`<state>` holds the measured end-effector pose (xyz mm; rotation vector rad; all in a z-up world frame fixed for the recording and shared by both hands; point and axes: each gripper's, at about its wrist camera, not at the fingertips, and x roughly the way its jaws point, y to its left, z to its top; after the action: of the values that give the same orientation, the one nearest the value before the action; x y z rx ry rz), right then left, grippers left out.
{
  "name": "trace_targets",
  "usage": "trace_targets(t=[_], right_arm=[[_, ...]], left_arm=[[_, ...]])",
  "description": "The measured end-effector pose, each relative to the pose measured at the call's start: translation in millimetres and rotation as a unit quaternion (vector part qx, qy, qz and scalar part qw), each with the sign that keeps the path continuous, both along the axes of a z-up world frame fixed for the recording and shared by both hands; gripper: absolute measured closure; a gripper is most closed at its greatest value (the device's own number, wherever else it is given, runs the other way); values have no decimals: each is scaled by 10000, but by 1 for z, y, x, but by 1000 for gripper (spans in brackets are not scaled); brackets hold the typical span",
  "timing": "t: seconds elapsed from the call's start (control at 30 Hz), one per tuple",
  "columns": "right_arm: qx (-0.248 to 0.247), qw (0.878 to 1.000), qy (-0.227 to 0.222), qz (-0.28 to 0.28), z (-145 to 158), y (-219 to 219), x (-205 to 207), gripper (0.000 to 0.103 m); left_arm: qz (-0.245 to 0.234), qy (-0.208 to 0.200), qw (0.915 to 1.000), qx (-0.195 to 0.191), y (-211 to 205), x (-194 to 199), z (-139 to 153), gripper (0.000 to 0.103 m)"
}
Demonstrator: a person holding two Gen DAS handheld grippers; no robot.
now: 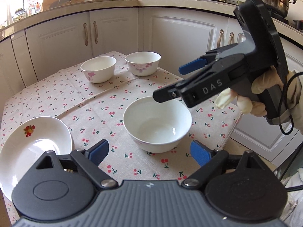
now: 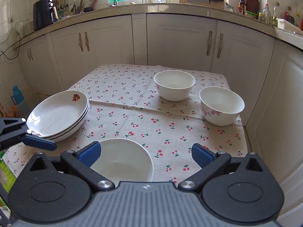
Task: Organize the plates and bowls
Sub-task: 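Lower the bowl onto the cloth beside the plates and open the right gripper, then move the left gripper to another white bowl and grasp its rim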
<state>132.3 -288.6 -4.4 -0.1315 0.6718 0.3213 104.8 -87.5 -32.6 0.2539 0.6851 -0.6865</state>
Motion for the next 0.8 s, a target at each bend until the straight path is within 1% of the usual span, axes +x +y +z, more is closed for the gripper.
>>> trace_targets(t=[0.13, 0.33, 0.4, 0.6, 0.8], right_arm=[[-301, 9993, -176, -120, -1, -2, -9, 0], [-355, 9981, -359, -356, -5, -16, -18, 0], [-320, 9981, -350, -405, -7, -22, -18, 0], [-356, 9971, -419, -520, -8, -36, -14, 0], [-434, 9965, -437, -572, -11, -46, -6, 0]], left_arm=[[137, -63, 9999, 29, 1, 4, 11, 9], [206, -102, 9997, 103, -6, 13, 19, 8], [213, -107, 9997, 109, -8, 16, 20, 8], [209, 23, 9997, 93, -20, 32, 28, 8], [201, 93, 9996, 202, -33, 54, 34, 8]])
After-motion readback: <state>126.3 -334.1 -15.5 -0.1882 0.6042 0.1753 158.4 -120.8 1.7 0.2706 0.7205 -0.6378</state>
